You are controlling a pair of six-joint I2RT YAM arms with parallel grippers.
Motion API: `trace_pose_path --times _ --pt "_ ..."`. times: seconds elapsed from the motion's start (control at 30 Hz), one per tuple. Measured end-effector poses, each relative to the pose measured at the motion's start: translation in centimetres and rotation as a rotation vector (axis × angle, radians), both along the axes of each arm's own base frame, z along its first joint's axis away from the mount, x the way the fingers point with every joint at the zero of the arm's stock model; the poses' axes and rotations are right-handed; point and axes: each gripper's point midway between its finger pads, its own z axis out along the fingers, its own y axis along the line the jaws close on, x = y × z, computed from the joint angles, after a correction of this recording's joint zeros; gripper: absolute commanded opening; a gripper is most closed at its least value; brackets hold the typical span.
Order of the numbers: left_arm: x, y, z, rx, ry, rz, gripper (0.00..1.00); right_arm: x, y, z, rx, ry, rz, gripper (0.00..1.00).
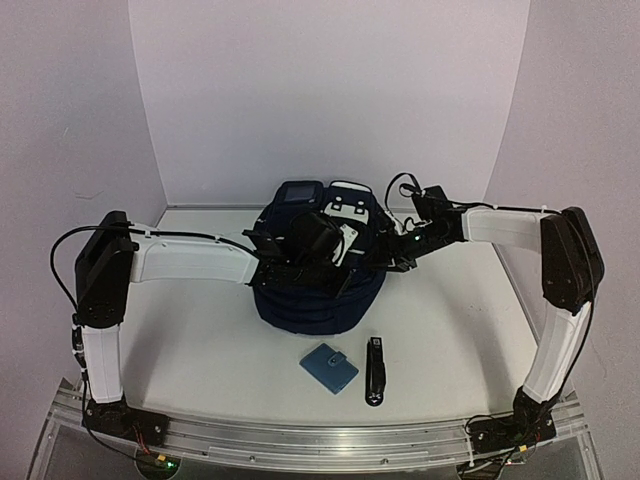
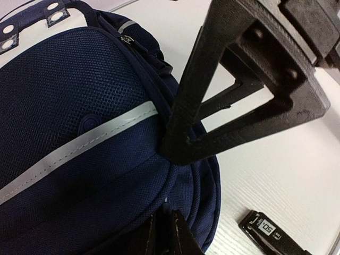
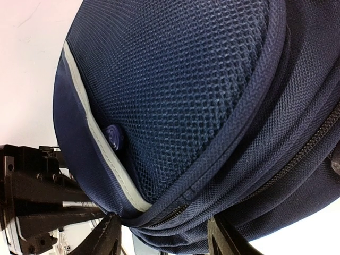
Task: Pack the student bag
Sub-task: Unzip the student bag at the center of the board.
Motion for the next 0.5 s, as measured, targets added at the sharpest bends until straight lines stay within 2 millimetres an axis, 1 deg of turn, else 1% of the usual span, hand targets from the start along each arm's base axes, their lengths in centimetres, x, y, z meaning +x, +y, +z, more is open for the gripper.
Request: trace_pose_path --times 0.13,0.17,0.33,0.5 --pt "0.02 0.17 -0.58 0.029 0.014 0.002 0.21 0.0 0.01 -0.01 -0.001 0.0 0.0 0.55" --pt "0.04 0.14 -0.64 0.032 0.015 0.002 0.19 0.0 0.01 -0.01 -0.001 0.0 0.0 0.55" --pt "0.23 0.28 -0.85 0.051 0.012 0.012 0.01 0.01 0.0 -0.04 -0.003 -0.001 -0.001 0.55" --pt "0.07 0.35 -0.92 0.05 0.019 0.017 0.0 0.08 0.04 -0.25 -0.019 -0.009 -0.008 0.54"
